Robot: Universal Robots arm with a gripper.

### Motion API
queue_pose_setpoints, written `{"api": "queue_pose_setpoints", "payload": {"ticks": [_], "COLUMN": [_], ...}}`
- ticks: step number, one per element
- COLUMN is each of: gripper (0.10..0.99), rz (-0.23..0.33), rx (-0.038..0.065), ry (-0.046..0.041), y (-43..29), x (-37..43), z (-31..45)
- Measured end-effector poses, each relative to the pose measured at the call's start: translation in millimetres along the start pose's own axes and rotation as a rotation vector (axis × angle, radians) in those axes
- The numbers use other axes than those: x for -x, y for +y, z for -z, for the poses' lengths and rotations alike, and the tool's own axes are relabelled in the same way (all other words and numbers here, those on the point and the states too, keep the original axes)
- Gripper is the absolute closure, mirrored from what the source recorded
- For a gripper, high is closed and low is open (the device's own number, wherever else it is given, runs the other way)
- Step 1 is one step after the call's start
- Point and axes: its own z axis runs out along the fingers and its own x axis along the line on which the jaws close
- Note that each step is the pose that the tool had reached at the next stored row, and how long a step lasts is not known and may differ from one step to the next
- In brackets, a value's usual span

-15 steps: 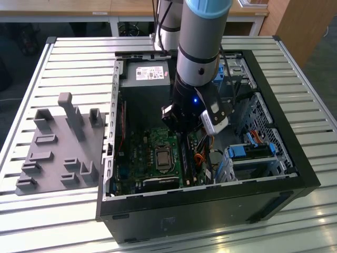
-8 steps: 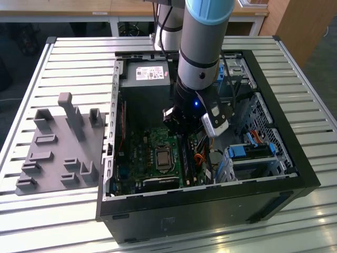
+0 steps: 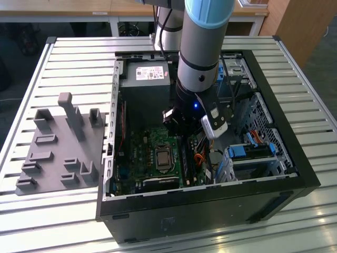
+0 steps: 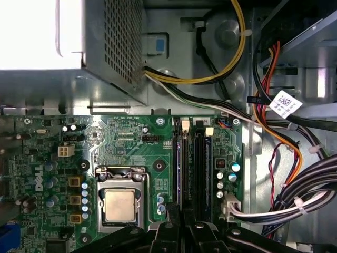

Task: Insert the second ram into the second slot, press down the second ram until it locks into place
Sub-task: 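Press down the second ram until it locks into place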

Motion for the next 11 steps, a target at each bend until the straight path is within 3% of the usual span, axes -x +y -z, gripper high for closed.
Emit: {"api": "queue_pose_setpoints", "payload": {"ticks": [11], "gripper": [0.949], "rz": [-0.022], "rx": [0.001], "ry": [0.0002], "y": [0.2], "x": [2.2], "z": [-3.3]}}
